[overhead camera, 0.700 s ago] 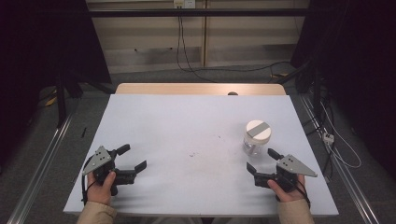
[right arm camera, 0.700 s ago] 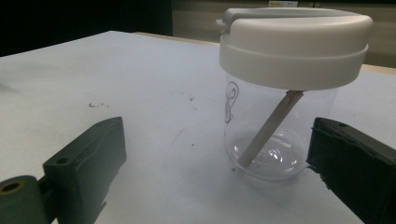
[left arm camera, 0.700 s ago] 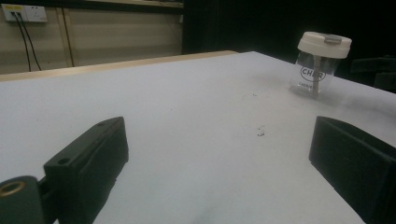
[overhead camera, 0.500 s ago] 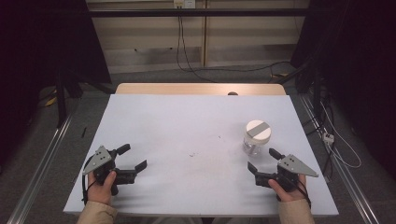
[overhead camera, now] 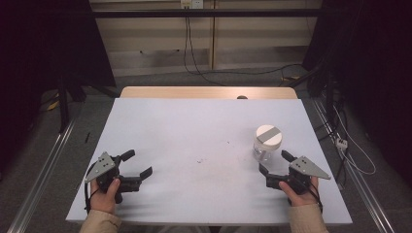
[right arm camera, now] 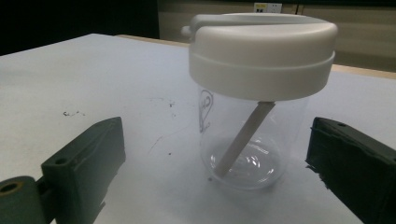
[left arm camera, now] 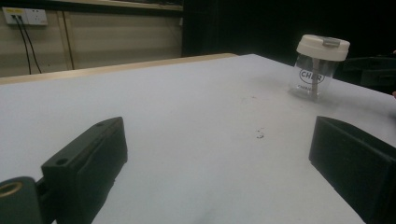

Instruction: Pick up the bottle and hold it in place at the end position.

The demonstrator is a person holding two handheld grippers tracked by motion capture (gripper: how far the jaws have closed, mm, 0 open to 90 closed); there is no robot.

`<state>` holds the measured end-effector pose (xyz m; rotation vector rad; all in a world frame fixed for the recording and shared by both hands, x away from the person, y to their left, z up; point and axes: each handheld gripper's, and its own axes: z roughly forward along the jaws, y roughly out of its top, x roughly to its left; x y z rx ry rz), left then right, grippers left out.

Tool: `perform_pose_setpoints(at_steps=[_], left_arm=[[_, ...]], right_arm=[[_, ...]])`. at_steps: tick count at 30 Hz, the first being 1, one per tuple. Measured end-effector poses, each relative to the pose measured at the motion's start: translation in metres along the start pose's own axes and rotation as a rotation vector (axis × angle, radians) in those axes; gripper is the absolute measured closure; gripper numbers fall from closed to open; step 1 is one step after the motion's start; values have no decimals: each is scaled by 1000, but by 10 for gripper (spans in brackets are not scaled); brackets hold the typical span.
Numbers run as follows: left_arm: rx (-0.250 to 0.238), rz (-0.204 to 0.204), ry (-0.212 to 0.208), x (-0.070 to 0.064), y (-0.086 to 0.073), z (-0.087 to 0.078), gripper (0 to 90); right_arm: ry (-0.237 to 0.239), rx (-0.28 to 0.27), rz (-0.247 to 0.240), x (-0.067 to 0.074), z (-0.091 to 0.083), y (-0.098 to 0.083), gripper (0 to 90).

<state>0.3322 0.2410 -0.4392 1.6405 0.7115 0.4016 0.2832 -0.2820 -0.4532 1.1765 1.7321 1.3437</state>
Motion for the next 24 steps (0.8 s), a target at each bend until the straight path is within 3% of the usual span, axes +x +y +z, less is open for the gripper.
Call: perform_pose_setpoints(at_steps=[17,24], left_arm=[[11,10,8,-1,-1,0,40],[19,13,3,0,-1,0,40]], right_arm=[[-53,5,21,-17,25,8,46],[-29,27,32,-21,33,10,64]])
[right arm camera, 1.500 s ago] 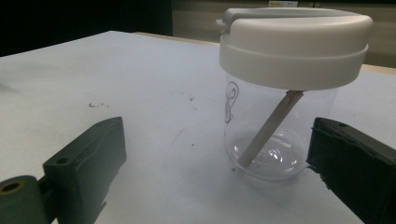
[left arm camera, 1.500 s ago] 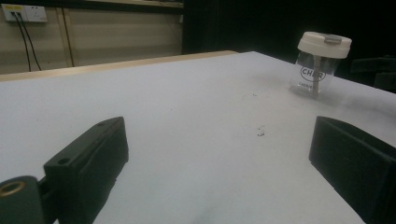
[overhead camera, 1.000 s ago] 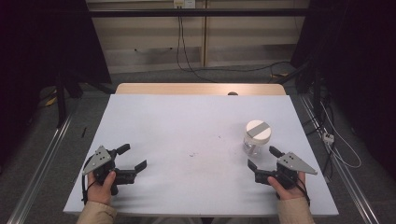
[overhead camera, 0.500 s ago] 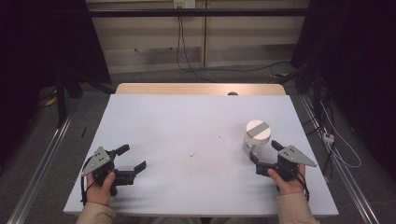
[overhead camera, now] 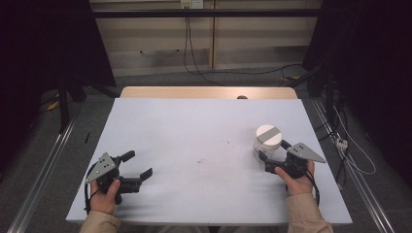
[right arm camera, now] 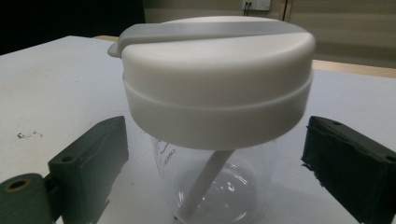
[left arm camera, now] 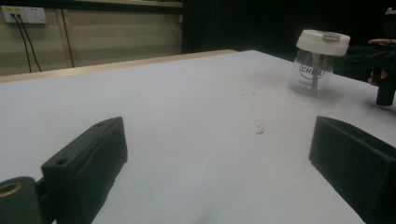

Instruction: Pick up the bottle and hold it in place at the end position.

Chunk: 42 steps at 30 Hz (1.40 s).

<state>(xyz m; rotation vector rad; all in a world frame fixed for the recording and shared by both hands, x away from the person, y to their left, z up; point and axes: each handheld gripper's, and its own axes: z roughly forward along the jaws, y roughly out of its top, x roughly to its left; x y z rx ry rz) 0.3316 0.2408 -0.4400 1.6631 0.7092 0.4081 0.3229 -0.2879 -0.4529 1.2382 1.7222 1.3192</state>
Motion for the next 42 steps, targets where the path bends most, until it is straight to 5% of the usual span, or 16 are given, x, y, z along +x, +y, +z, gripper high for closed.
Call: perform_pose_setpoints(at_steps=[15,42], left_arm=[[6,-2,-7,1,-1,2,40],[5,-2,-8,1,0,2,40]], right_arm=[[21,27,24,-6,14,2,108],[31,50,-10,-5,31,6,179]])
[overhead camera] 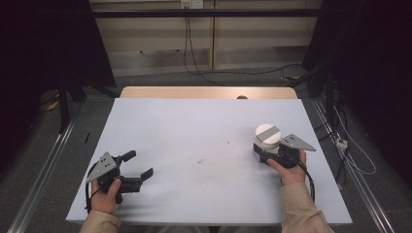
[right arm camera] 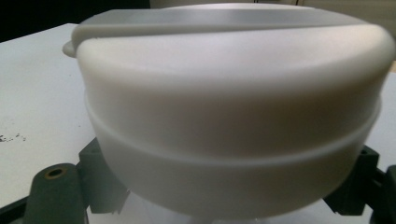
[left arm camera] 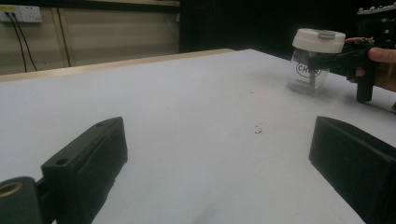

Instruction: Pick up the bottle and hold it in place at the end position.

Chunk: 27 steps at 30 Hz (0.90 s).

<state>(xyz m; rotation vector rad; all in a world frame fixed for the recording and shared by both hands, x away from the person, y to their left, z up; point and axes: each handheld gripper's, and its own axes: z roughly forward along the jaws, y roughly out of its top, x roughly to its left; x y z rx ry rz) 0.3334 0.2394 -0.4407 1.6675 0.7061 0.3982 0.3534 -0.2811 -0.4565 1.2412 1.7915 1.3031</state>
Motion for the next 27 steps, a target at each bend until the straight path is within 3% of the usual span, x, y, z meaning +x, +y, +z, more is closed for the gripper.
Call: perform_pose_setpoints(at_steps=[15,27], left_arm=[[-3,0,1,0,0,0,40],[-8,2,-4,0,0,1,40]], right_arm=[[3,-5,-9,1,0,0,185],[3,-54,8,8,1,4,185]])
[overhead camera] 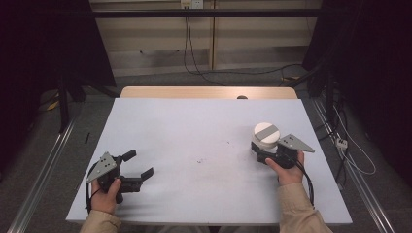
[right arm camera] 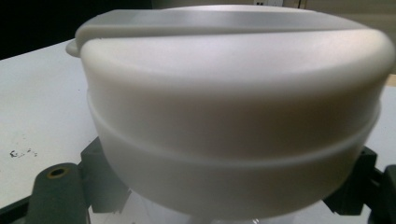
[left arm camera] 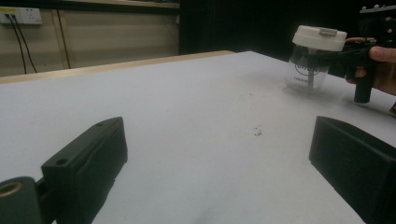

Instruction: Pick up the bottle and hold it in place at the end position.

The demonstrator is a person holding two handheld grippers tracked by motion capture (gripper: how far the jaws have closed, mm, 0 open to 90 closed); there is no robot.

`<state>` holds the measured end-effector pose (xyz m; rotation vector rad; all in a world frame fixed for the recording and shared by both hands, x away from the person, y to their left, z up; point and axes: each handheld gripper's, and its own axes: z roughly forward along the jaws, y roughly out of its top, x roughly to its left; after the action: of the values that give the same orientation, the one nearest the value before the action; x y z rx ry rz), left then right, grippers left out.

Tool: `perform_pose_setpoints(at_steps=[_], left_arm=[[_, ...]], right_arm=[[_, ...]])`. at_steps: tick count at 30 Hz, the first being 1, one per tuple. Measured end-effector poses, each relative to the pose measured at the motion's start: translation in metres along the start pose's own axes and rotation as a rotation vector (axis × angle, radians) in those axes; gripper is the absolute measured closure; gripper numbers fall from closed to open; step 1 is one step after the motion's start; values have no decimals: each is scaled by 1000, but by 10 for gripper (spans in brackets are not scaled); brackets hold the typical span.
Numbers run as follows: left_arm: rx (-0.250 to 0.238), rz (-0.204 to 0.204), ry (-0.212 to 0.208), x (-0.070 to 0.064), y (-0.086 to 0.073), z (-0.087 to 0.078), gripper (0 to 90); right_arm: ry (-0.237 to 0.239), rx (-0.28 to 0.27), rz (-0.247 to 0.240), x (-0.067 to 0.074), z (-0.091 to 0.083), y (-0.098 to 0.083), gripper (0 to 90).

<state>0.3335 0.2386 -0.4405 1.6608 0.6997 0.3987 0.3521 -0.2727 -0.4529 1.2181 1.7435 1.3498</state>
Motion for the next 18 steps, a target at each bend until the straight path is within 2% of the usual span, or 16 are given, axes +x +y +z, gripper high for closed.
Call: perform_pose_setpoints(at_steps=[9,18], left_arm=[[-2,2,0,0,0,0,40],[1,1,2,0,0,0,40]], right_arm=[[-9,-2,-3,5,2,3,185],[21,-2,-22,17,10,9,185]])
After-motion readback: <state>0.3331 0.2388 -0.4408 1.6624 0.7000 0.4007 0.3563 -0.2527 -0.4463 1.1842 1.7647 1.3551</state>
